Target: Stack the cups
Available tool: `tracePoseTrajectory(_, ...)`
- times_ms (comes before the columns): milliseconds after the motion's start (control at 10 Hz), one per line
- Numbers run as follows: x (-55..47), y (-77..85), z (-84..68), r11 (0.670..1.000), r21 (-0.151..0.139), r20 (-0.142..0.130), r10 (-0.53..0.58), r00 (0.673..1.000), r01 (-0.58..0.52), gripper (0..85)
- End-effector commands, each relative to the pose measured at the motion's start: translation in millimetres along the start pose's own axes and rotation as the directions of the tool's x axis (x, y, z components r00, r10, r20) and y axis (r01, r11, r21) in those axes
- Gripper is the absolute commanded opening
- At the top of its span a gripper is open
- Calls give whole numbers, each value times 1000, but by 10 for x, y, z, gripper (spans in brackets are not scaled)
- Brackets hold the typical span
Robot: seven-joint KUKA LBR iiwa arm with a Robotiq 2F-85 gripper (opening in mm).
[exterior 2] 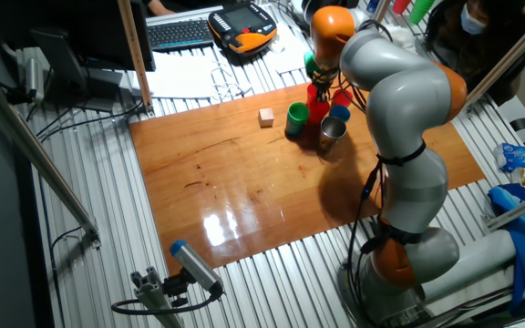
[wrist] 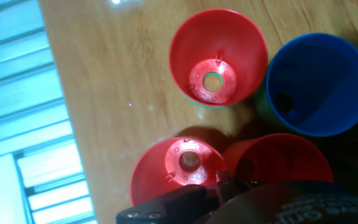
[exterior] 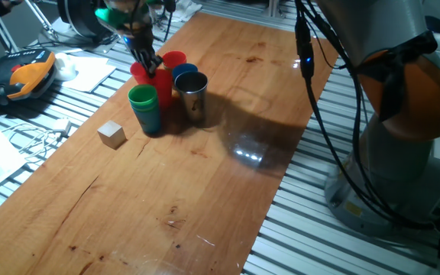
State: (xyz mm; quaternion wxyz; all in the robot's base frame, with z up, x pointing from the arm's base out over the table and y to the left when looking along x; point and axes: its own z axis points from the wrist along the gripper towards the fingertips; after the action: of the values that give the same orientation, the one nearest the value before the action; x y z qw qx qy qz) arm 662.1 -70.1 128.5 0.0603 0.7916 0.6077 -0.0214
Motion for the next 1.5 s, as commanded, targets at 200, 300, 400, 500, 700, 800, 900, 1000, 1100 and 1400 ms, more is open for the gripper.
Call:
tracePoseTrajectory(200,-51,81,-237,1000,1,-13,0,1000,0,0)
tracePoseTrajectory(300,-114,96,-344,1000,7,-31,-5,1000,5,0)
tracePoseTrajectory(400,-168,120,-451,1000,14,-50,-4,999,5,0)
tracePoseTrajectory(500,-208,123,-536,1000,16,-60,-7,998,7,0)
tracePoseTrajectory(700,-261,98,-616,1000,12,-50,-12,999,12,0)
tracePoseTrajectory(800,-288,74,-644,1000,13,-48,-16,999,17,0)
tracePoseTrajectory(900,-338,35,-692,999,21,-51,-27,998,28,0)
tracePoseTrajectory(1000,-390,15,-732,999,33,-58,-37,998,39,0)
tracePoseTrajectory(1100,-450,-3,-770,998,41,-70,-49,996,52,0)
tracePoseTrajectory(1400,-555,-17,-822,997,47,-116,-47,992,53,0)
